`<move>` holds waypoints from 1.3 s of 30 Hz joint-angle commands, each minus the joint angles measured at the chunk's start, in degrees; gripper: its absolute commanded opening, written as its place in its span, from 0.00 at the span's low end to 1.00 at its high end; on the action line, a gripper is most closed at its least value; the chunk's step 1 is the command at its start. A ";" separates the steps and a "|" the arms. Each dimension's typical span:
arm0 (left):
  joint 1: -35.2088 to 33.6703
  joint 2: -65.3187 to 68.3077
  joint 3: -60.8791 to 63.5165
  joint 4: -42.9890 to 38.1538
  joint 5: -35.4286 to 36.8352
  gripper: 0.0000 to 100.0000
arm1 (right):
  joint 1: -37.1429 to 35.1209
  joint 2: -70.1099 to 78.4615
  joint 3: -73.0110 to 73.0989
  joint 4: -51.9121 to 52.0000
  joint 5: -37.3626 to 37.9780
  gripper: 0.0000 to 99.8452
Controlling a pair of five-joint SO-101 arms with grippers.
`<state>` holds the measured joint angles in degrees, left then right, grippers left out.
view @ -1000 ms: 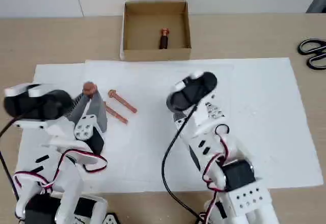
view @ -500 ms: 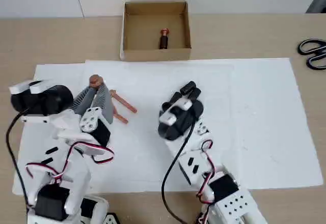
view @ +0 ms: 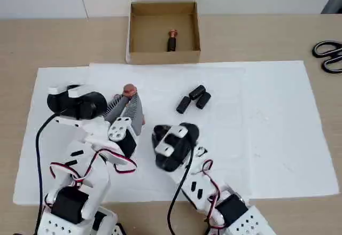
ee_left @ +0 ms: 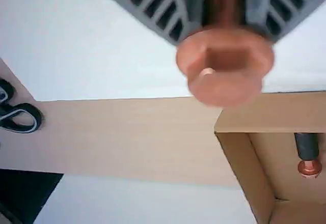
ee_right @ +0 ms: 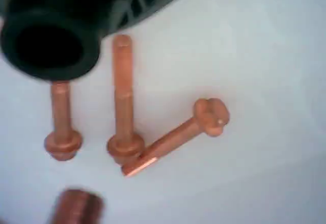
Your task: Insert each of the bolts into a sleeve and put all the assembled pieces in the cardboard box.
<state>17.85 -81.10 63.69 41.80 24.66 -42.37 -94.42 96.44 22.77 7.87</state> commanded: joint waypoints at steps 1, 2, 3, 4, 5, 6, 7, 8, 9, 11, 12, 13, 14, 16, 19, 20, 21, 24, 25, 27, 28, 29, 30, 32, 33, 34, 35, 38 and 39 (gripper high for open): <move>1.76 -0.88 -0.22 -1.76 0.26 0.00 | -1.19 -1.80 0.44 0.48 -1.41 0.00; 2.37 -0.88 -0.22 -1.67 0.26 0.00 | -1.19 -1.89 0.44 0.40 -2.55 0.00; 2.73 -0.88 -0.31 -1.67 0.26 0.00 | -1.19 -1.89 0.44 0.40 -4.04 0.00; 2.90 -0.88 -0.31 -1.58 0.26 0.00 | -1.19 -1.89 0.44 0.40 -5.45 0.00; 2.90 -0.88 -0.40 -1.58 0.26 0.00 | -1.19 -1.89 0.44 0.40 -6.24 0.00; 2.99 -0.88 -0.40 -1.49 0.26 0.00 | -1.19 -1.89 0.44 0.40 -6.68 0.00; 2.99 -0.88 -0.40 -1.41 0.26 0.00 | -1.19 -1.89 0.44 0.40 -6.77 0.00; 3.08 -0.88 -0.40 -0.79 0.26 0.00 | -1.10 -1.89 0.44 0.40 -6.77 0.00; 3.34 -0.97 -0.48 -0.18 0.26 0.00 | -1.10 -1.89 0.44 0.57 -6.86 0.00; 4.48 -0.97 -0.48 1.05 0.26 0.00 | -1.10 -1.89 0.44 0.75 -6.95 0.00; 4.92 -0.97 -0.48 1.32 0.26 0.00 | -1.10 -1.89 0.44 0.75 -6.95 0.00; 5.10 -0.97 -0.48 1.32 0.26 0.00 | -1.10 -1.89 0.44 0.75 -6.95 0.00; 5.19 -0.97 -0.48 1.32 0.26 0.00 | -1.10 -1.89 0.44 0.75 -6.95 0.00; 5.89 -0.97 -0.57 1.41 0.26 0.00 | -1.10 -1.89 0.44 0.75 -6.95 0.00; 6.68 -0.97 -0.57 1.23 0.26 0.00 | -1.10 -1.89 0.44 0.84 -6.95 0.00; 6.77 -0.97 -0.57 0.97 0.26 0.00 | -1.10 -1.89 0.44 0.84 -6.95 0.00; 7.03 -0.97 -0.57 0.97 0.35 0.00 | -1.10 -1.89 0.44 0.84 -6.95 0.00; 7.30 -0.88 -0.22 0.53 0.44 0.00 | -1.19 -1.89 0.44 0.84 -6.95 0.00; 7.30 -0.88 -0.13 0.35 0.44 0.00 | -1.19 -1.89 0.44 0.84 -6.95 0.00; 7.30 -0.88 -0.13 0.26 0.44 0.00 | -1.19 -1.89 0.44 0.84 -6.95 0.00; 7.30 -0.88 -0.13 0.26 0.44 0.00 | -1.19 -1.89 0.44 0.84 -6.95 0.00; 7.30 -0.88 -0.04 0.44 0.44 0.00 | -1.19 -1.89 0.44 0.84 -6.95 0.00; 7.30 -0.88 -0.04 0.53 0.44 0.00 | -1.27 -1.89 0.44 0.84 -6.95 0.00; 7.38 -0.88 0.66 0.18 0.26 0.00 | -1.27 -1.89 0.44 0.84 -6.95 0.00; 7.38 -0.88 1.10 0.18 0.26 0.00 | -1.27 -1.89 0.44 0.84 -6.95 0.00; 7.74 -0.88 1.63 0.18 0.18 0.00 | -1.27 -1.98 0.44 0.84 -6.95 0.00; 8.09 -0.88 1.98 0.09 0.18 0.00 | -1.27 -1.98 0.44 0.84 -6.95 0.00; 8.26 -0.88 2.42 -0.79 -0.26 0.00 | -1.36 -1.98 0.44 0.84 -6.95 0.00; 8.18 -0.88 2.51 -1.49 -1.49 0.00 | -1.36 -1.98 0.44 0.84 -6.95 0.00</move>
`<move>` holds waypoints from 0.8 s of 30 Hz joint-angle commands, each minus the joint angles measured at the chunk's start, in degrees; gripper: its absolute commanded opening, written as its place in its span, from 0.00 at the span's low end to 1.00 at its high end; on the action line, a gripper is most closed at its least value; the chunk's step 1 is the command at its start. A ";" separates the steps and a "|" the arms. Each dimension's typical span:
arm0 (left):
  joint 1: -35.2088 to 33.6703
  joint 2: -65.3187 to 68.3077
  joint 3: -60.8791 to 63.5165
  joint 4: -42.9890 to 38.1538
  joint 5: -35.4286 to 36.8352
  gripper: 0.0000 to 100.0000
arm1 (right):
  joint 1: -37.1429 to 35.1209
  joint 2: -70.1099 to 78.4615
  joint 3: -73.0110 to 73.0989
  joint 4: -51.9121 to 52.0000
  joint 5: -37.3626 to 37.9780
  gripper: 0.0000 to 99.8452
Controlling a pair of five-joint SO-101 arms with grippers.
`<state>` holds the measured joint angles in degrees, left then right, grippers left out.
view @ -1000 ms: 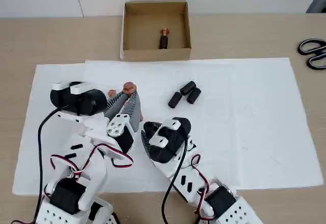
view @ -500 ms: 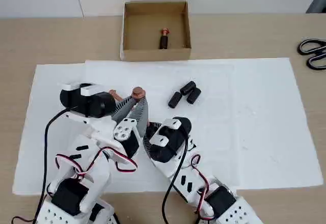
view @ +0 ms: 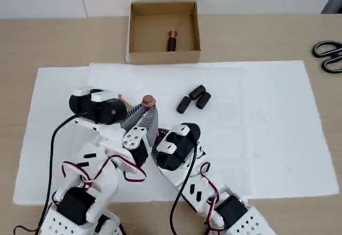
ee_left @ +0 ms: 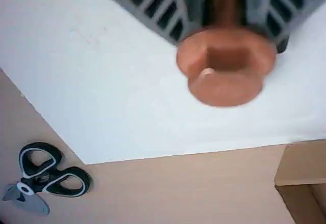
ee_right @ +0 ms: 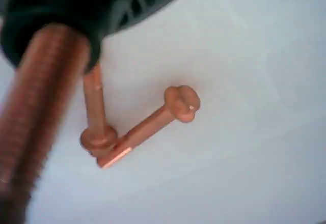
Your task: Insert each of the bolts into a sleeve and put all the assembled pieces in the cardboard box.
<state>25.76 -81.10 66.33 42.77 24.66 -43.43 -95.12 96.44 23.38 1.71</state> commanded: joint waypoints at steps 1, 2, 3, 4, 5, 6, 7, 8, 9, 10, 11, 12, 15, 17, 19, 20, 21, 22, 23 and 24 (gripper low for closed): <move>0.26 -0.88 0.40 -3.25 -3.52 0.00 | -0.31 -1.27 0.44 0.22 -0.88 0.00; 0.35 -0.88 1.01 -4.13 -5.10 0.00 | -0.31 -1.27 0.44 0.22 -0.88 0.00; 0.35 -0.88 1.80 -4.92 -6.15 0.00 | -0.31 -1.27 0.44 0.22 -0.88 0.00; 0.35 -0.88 2.42 -5.36 -6.42 0.00 | -0.31 -1.27 0.44 0.22 -0.88 0.00; 0.35 -0.88 2.68 -5.36 -6.59 0.00 | -0.31 -1.27 0.44 0.22 -0.88 0.00; 0.35 -0.88 2.77 -5.36 -6.59 0.00 | -0.31 -1.27 0.44 0.22 -0.88 0.00; 0.26 -0.88 2.77 -5.36 -6.59 0.00 | -0.31 -1.27 0.44 0.22 -0.88 0.00; 0.26 -0.88 2.77 -5.36 -6.68 0.00 | -0.31 -1.27 0.44 0.22 -0.88 0.00; 0.26 -0.88 2.77 -5.27 -6.68 0.00 | -0.31 -1.27 0.44 0.22 -0.88 0.00; 0.26 -0.88 2.86 -5.19 -6.68 0.00 | -0.31 -1.27 0.44 0.22 -0.88 0.00; 0.26 -0.88 2.86 -5.01 -6.77 0.00 | -0.31 -1.27 0.44 0.22 -0.88 0.00; 0.18 -0.88 2.86 -4.92 -6.77 0.00 | -0.31 -1.27 0.44 0.22 -0.88 0.00; 0.18 -0.97 2.59 -2.55 -6.77 0.00 | -0.31 -1.27 0.44 0.22 -0.88 0.00; 0.09 -0.97 2.51 -0.88 -6.86 0.00 | -0.31 -1.27 0.44 0.22 -0.88 0.00; 0.09 -0.97 2.51 0.00 -6.86 0.00 | -0.22 -1.27 0.44 0.22 -0.88 0.00; 0.09 -0.97 2.51 0.35 -6.86 0.00 | -0.22 -1.27 0.44 0.22 -0.88 0.00; 0.09 -0.97 2.51 0.79 -6.86 0.00 | -0.22 -1.27 0.44 0.22 -0.88 0.00; 0.09 -0.97 2.42 1.41 -6.86 0.00 | -0.22 -1.27 0.44 0.22 -0.88 0.00; 0.09 -0.97 2.42 2.02 -6.86 0.00 | -0.22 -1.27 0.44 0.22 -0.88 0.00; 0.09 -0.97 1.98 2.99 -6.95 0.00 | -0.13 -1.27 0.44 0.22 -0.88 0.00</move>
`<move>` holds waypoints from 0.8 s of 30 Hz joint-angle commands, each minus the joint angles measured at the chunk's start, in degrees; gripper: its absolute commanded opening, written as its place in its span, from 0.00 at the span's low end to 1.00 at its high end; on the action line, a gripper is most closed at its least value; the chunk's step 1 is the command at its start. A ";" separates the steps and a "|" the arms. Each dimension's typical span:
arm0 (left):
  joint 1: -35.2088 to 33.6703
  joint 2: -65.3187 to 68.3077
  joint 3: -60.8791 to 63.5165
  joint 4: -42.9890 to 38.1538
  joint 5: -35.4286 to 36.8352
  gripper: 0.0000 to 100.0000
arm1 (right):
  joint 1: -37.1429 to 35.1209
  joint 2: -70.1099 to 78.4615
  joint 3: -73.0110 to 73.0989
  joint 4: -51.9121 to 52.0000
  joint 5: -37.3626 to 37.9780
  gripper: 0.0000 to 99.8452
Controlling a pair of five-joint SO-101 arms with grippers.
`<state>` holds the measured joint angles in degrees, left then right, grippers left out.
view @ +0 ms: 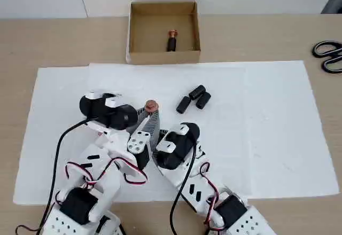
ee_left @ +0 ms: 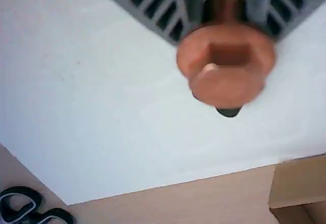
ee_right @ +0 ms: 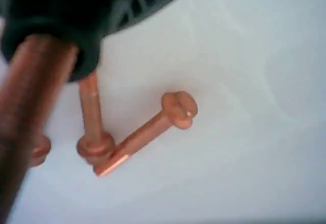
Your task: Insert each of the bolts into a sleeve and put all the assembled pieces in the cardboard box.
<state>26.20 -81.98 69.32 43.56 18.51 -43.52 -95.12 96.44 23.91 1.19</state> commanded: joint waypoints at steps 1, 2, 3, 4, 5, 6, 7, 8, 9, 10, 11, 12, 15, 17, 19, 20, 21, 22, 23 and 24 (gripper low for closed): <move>-0.35 -0.09 -1.80 3.52 -1.23 0.00 | -0.04 -1.27 0.44 -0.31 -0.35 0.00; -0.35 -0.09 -2.59 4.66 -2.02 0.00 | -0.04 -1.27 0.44 -0.31 -0.35 0.00; -0.35 -0.09 -3.38 5.54 -2.73 0.00 | -0.04 -1.27 0.44 -0.31 -0.35 0.00; -0.35 -0.09 -3.74 6.15 -3.16 0.00 | -0.04 -1.27 0.44 -0.31 -0.35 0.00; -0.35 -0.09 -3.82 6.51 -3.25 0.00 | -0.04 -1.27 0.44 -0.31 -0.35 0.00; -0.35 -0.09 -3.82 6.86 -3.16 0.00 | 0.04 -1.27 0.44 -0.31 -0.35 0.00; -0.35 -0.09 -3.65 6.86 -3.16 0.00 | 0.04 -1.27 0.44 -0.31 -0.35 0.00; -0.35 -0.09 -3.65 6.95 -3.16 0.00 | 0.04 -1.27 0.44 -0.31 -0.35 0.00; -0.35 -0.09 -3.65 7.30 -3.16 0.00 | 0.04 -1.27 0.44 -0.31 -0.35 0.00; -0.35 -0.09 -3.65 7.82 -3.16 0.00 | 0.04 -1.27 0.44 -0.31 -0.35 0.00; -0.35 -0.09 -3.65 8.26 -3.16 0.00 | 0.04 -1.27 0.44 -0.31 -0.35 0.00; -0.35 -0.09 -3.65 8.88 -3.16 0.00 | 0.04 -1.27 0.44 -0.31 -0.35 0.00; -0.35 -0.09 -3.56 9.67 -3.16 0.00 | 0.04 -1.27 0.44 -0.31 -0.35 0.00; -0.35 -0.09 -2.95 9.58 -3.16 0.00 | 0.04 -1.27 0.44 -0.31 -0.35 0.00; -0.35 -0.09 -1.89 9.58 -3.16 0.00 | 0.04 -1.36 0.44 -0.31 -0.35 0.00; -0.35 -0.09 -1.36 9.58 -3.16 0.00 | 0.04 -1.36 0.44 -0.31 -0.35 0.00; -0.35 -0.09 -0.75 9.49 -3.16 0.00 | 0.04 -1.36 0.44 -0.31 -0.35 0.00; -0.35 -0.09 -0.31 9.41 -3.16 0.00 | 0.04 -1.36 0.44 -0.31 -0.35 0.00; -0.35 -0.09 0.04 9.41 -3.16 0.00 | 0.04 -1.36 0.44 -0.31 -0.35 0.00; -0.35 -0.09 0.22 9.41 -3.16 0.00 | 0.04 -1.36 0.44 -0.31 -0.35 0.00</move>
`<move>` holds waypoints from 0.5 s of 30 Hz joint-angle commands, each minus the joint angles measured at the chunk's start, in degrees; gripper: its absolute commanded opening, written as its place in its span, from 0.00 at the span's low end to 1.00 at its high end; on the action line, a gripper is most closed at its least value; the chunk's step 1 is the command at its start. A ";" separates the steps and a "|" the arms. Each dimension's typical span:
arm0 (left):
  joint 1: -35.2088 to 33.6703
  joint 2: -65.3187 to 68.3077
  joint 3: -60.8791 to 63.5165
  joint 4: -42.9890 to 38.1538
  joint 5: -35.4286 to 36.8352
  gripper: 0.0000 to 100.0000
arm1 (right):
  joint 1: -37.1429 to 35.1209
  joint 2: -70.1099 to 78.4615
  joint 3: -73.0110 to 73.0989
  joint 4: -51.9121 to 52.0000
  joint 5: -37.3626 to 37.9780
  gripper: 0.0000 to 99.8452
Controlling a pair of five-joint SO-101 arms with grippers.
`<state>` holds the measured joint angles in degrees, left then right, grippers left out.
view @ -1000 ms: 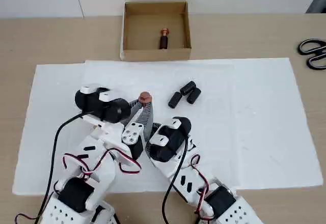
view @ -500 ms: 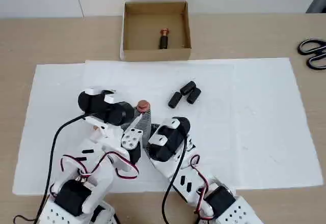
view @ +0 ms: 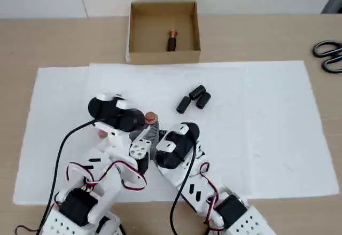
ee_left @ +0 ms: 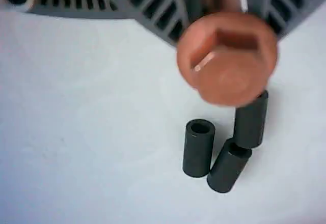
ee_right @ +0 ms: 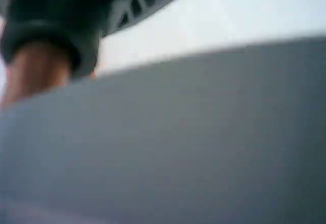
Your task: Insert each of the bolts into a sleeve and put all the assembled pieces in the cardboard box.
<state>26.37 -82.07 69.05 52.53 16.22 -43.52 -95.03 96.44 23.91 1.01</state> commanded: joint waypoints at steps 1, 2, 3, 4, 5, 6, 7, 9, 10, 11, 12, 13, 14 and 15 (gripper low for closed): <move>-0.53 0.00 0.48 0.53 -0.88 0.00 | 0.04 -1.45 0.44 -0.31 -0.18 0.00; -0.53 0.00 0.48 0.62 -0.88 0.00 | 0.04 -1.45 0.44 -0.31 -0.18 0.00; -0.53 0.00 0.48 0.62 -0.88 0.00 | 0.04 -1.45 0.44 -0.31 -0.18 0.00; -0.53 0.00 0.57 0.70 -0.88 0.00 | 0.04 -1.45 0.44 -0.31 -0.18 0.00; -0.53 0.00 0.84 0.70 -0.88 0.00 | 0.04 -1.45 0.44 -0.31 -0.18 0.00; -0.53 0.00 1.19 0.70 -0.88 0.00 | 0.04 -1.45 0.44 -0.31 -0.18 0.00; -0.62 0.00 1.54 0.70 -0.88 0.00 | 0.04 -1.45 0.44 -0.31 -0.18 0.00; -1.49 0.00 2.07 0.70 -0.88 0.00 | 0.04 -1.45 0.44 -0.31 -0.18 0.00; -1.85 0.00 2.07 1.05 -0.88 0.00 | 0.04 -1.45 0.44 -0.31 -0.18 0.00; -1.85 0.00 2.07 1.76 -0.88 0.00 | 0.04 -1.45 0.44 -0.31 -0.18 0.00; -1.93 0.00 1.98 2.11 -0.88 0.00 | 0.04 -1.45 0.44 -0.31 -0.18 0.00; -1.93 0.00 1.98 2.29 -0.88 0.00 | 0.04 -1.45 0.44 -0.31 -0.18 0.00; -2.02 0.00 1.98 2.29 -0.88 0.00 | 0.04 -1.45 0.44 -0.31 -0.18 0.00; -2.02 0.00 1.98 2.37 -0.70 0.00 | 0.04 -1.45 0.44 -0.31 -0.18 0.00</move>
<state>26.29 -82.24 70.02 52.88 16.22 -43.52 -94.95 96.44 24.00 0.92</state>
